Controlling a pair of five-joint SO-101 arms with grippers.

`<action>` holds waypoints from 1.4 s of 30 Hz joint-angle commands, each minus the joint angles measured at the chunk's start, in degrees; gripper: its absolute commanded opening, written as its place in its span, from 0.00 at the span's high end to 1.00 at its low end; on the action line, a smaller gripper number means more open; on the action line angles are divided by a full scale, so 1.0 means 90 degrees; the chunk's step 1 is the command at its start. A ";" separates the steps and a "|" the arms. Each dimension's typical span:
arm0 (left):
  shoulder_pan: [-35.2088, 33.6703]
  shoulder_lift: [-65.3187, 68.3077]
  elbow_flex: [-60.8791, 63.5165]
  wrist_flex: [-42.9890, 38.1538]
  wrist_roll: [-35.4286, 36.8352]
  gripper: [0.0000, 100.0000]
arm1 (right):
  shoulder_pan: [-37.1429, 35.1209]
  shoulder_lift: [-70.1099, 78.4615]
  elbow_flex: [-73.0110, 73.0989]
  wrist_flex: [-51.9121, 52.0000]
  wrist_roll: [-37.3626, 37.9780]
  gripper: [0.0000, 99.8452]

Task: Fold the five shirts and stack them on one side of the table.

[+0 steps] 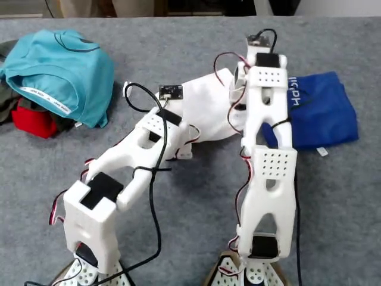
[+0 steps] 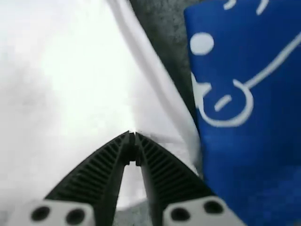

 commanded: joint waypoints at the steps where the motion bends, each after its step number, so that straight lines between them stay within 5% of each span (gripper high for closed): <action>1: -0.0342 -0.1216 0.0059 0.0234 -0.0078 0.98 | 0.0063 -0.0220 -0.0943 0.0498 0.0049 1.00; 5: -0.1192 -0.2447 0.0078 0.0049 -0.0088 0.98 | 0.0083 -0.0806 -0.1021 0.0498 0.0059 1.00; 9: -0.2061 -0.2545 0.0400 -0.1348 -0.0049 0.98 | 0.0259 -0.1656 -0.0464 0.0498 0.0010 0.99; 14: -0.2374 -0.1675 0.1348 -0.2882 -0.0068 0.98 | 0.0308 -0.2896 0.1587 0.0498 -0.0234 0.78; 17: -0.2374 -0.1441 0.1397 -0.2608 -0.0068 0.98 | 0.0015 -0.3326 0.2886 0.0283 -0.0254 0.68; 24: -0.2393 -0.1470 0.0879 -0.2335 -0.0078 0.98 | -0.0415 -0.3385 0.4361 -0.1621 -0.1299 0.67; 29: -0.2383 -0.1470 0.0860 -0.2335 -0.0078 0.98 | -0.0679 -0.3228 0.5045 -0.2471 -0.1719 0.51; 42: -0.2383 -0.1470 0.0899 -0.2315 -0.0078 0.98 | -0.0952 -0.2300 0.4987 -0.3458 -0.1748 0.53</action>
